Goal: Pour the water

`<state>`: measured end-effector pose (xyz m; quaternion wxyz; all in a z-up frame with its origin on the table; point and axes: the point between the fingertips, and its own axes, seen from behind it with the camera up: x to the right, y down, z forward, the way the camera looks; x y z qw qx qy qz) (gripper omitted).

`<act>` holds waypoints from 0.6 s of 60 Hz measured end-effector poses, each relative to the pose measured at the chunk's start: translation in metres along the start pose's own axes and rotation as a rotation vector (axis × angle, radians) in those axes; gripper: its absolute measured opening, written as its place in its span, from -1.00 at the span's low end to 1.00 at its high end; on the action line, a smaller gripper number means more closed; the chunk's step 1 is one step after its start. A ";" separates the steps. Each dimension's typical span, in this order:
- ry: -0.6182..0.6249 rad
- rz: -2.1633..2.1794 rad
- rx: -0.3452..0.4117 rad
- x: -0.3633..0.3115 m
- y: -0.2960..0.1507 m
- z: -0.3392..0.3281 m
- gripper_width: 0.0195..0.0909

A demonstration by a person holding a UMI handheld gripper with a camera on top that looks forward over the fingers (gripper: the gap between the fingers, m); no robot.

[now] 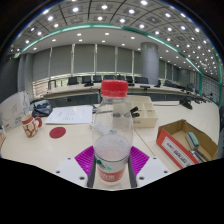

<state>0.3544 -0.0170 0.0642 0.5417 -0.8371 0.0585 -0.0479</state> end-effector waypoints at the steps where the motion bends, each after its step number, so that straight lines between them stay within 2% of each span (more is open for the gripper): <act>1: -0.003 0.008 -0.001 -0.001 0.000 0.001 -0.18; 4: -0.004 0.024 -0.002 0.000 -0.002 0.002 -0.30; 5: 0.001 0.023 -0.002 0.001 -0.003 0.003 -0.42; 8: 0.022 0.007 -0.007 0.003 -0.007 0.003 -0.50; 19: 0.066 -0.102 -0.002 -0.007 -0.052 0.010 -0.50; 28: 0.149 -0.319 0.073 -0.036 -0.131 0.018 -0.50; 36: 0.212 -0.595 0.135 -0.093 -0.193 0.032 -0.51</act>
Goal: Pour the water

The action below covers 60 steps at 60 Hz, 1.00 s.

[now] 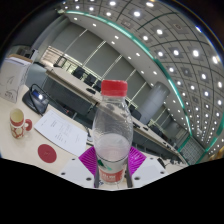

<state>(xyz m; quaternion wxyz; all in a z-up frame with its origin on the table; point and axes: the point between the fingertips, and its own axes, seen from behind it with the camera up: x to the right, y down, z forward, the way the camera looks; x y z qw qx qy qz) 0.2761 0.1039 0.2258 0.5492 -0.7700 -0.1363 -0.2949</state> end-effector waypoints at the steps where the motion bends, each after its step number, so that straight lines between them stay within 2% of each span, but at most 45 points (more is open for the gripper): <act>1: 0.006 -0.038 0.013 -0.005 -0.011 0.002 -0.51; 8: 0.048 -0.363 0.094 -0.051 -0.072 0.013 -0.52; 15: 0.090 -0.699 0.157 -0.103 -0.105 0.019 -0.51; 28: 0.150 -1.195 0.271 -0.174 -0.121 0.032 -0.51; 35: 0.160 -1.350 0.305 -0.195 -0.118 0.033 -0.52; 47: 0.117 -1.316 0.284 -0.199 -0.112 0.034 -0.52; 60: -0.081 -0.687 0.212 -0.183 -0.113 0.016 -0.51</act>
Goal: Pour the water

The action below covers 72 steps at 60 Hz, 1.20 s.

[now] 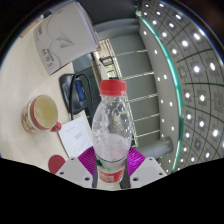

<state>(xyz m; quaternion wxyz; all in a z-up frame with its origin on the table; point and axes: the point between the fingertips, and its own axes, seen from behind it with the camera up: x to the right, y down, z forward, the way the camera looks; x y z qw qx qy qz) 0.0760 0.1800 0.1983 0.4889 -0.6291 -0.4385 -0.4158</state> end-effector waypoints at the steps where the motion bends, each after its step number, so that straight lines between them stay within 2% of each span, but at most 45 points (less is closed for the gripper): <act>1: -0.007 0.060 -0.001 0.002 0.001 -0.001 -0.51; 14: -0.195 0.761 0.028 -0.020 0.006 -0.003 -0.51; 24: -0.312 1.096 0.020 -0.052 0.030 0.015 -0.51; 36: -0.391 1.203 0.033 -0.091 0.045 0.033 -0.50; 43: -0.422 1.212 0.000 -0.119 0.056 0.035 -0.50; 45: -0.397 1.218 0.036 -0.114 0.054 0.034 -0.50; 48: -0.388 1.202 0.046 -0.114 0.056 0.032 -0.48; 58: -0.382 1.186 0.013 -0.116 0.061 0.028 0.06; 60: -0.389 1.179 -0.009 -0.117 0.064 0.026 0.31; 63: -0.396 1.169 -0.047 -0.118 0.067 0.021 0.84; 64: -0.394 1.171 -0.060 -0.119 0.070 0.019 0.89; 67: -0.385 1.179 -0.089 -0.114 0.071 0.009 0.79; 72: -0.375 1.187 -0.113 -0.103 0.070 -0.017 0.89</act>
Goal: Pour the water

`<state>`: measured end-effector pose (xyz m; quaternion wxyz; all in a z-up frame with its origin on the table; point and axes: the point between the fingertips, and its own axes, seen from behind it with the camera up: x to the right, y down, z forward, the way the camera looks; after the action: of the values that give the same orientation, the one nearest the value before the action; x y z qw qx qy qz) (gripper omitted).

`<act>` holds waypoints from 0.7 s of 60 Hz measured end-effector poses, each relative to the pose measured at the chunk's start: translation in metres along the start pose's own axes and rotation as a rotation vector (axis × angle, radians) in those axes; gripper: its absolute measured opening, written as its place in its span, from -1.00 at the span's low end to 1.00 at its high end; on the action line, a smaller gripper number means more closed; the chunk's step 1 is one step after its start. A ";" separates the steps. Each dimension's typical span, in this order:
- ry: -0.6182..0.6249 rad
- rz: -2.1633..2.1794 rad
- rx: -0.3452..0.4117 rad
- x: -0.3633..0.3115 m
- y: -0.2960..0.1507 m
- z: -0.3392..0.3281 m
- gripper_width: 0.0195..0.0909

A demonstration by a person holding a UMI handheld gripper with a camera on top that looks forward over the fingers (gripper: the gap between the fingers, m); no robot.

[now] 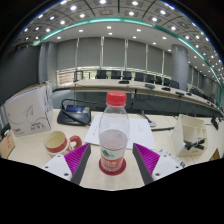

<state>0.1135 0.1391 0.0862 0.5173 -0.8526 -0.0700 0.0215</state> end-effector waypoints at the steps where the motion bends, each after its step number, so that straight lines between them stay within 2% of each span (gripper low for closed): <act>1: 0.005 0.001 -0.001 -0.002 -0.002 -0.008 0.88; 8: 0.043 0.013 -0.027 -0.018 -0.004 -0.074 0.86; 24: 0.125 -0.011 -0.101 -0.089 0.012 -0.270 0.86; 33: 0.139 -0.038 -0.090 -0.123 0.019 -0.346 0.86; 42: 0.140 -0.053 -0.067 -0.140 0.019 -0.386 0.86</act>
<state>0.0190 -0.2289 0.2434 0.4924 -0.8668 -0.0570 -0.0543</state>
